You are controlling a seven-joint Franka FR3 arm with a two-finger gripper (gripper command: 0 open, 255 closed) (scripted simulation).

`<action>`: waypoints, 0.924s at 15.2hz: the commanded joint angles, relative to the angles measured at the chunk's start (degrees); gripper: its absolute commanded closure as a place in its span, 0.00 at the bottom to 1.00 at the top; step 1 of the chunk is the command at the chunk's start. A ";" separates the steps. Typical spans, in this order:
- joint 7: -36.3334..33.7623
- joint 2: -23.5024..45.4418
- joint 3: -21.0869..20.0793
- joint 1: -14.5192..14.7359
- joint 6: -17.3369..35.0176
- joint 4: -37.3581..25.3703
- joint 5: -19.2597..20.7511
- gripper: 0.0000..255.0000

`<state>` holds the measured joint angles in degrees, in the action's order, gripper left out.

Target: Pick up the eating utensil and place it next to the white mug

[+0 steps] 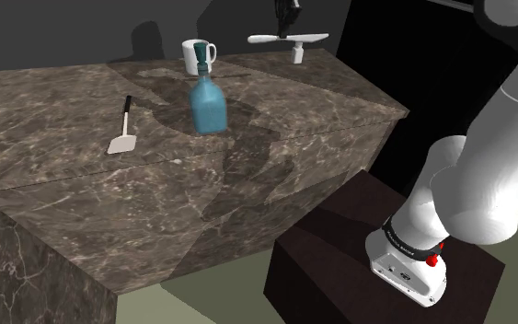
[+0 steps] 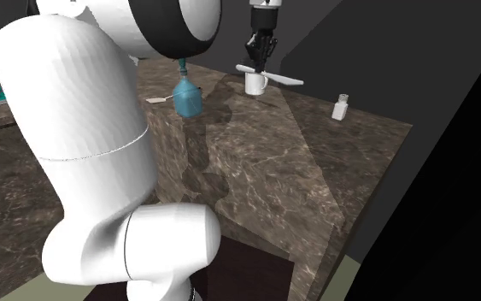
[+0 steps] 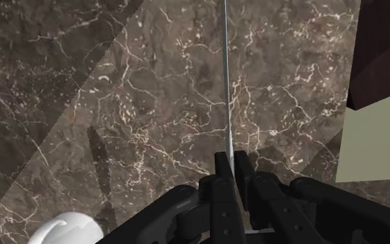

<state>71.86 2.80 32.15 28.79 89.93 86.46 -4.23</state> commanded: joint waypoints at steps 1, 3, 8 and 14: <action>-1.60 3.16 -0.74 0.62 -0.86 -3.65 -1.63 1.00; -2.72 6.75 -1.27 0.78 -1.89 -7.87 -3.39 1.00; -5.68 17.25 -2.81 -0.16 -6.10 -21.73 -8.21 1.00; -7.86 23.82 -4.04 -0.92 -7.09 -29.11 -10.74 1.00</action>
<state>64.04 26.96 28.10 27.49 81.85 56.04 -15.14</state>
